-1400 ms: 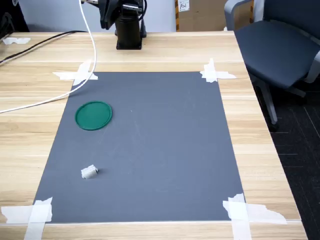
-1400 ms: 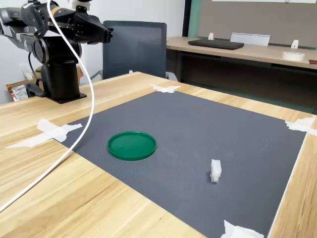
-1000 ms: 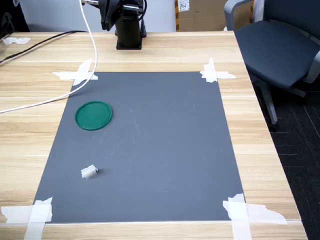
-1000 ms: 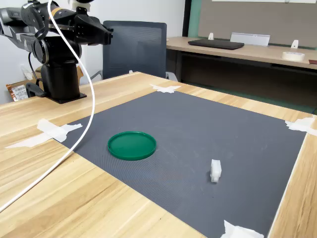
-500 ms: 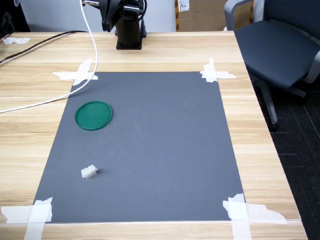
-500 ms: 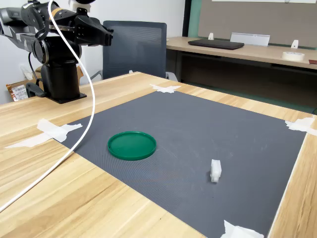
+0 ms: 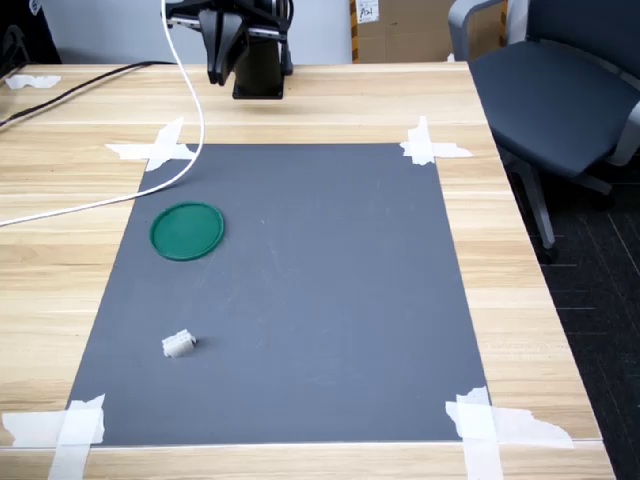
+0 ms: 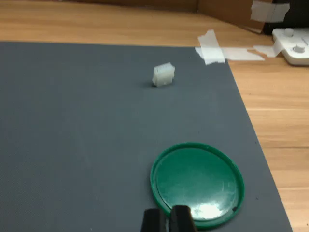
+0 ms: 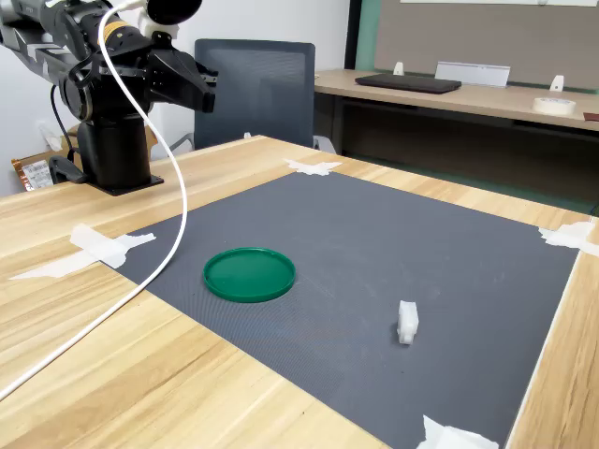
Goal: Grasp a white terminal and put it in the green lid.
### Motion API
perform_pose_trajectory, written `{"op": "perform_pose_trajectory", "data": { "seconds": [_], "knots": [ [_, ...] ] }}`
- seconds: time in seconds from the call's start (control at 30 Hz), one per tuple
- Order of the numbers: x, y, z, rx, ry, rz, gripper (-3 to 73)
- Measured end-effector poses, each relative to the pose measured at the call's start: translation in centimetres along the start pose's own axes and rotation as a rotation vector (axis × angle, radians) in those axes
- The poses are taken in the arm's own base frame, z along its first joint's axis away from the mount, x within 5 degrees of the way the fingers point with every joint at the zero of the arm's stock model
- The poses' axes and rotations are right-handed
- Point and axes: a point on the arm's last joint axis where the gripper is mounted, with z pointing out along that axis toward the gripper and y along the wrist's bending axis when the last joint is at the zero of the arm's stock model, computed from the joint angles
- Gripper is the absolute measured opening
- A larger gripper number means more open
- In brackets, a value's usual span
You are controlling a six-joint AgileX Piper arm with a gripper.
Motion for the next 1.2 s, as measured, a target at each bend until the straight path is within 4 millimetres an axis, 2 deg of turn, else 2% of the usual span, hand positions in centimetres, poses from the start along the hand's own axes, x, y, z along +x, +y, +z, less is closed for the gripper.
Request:
{"op": "perform_pose_trajectory", "data": {
  "seconds": [0.27, 0.5, 0.63, 0.97, 1.2],
  "knots": [
    [0.0, 0.2, 0.8, -0.043, 0.154, -0.038, -2.8],
    [-6.3, -0.4, 2.2, -0.096, 0.232, -0.07, -2.8],
    [-9.0, -0.7, 3.3, -0.113, 0.273, -0.088, -2.8],
    [-12.0, -1.6, 6.6, -0.141, 0.473, -0.215, -2.8],
    [-14.2, -2.2, 9.2, -0.14, 0.584, -0.223, -2.8]
  ]
}}
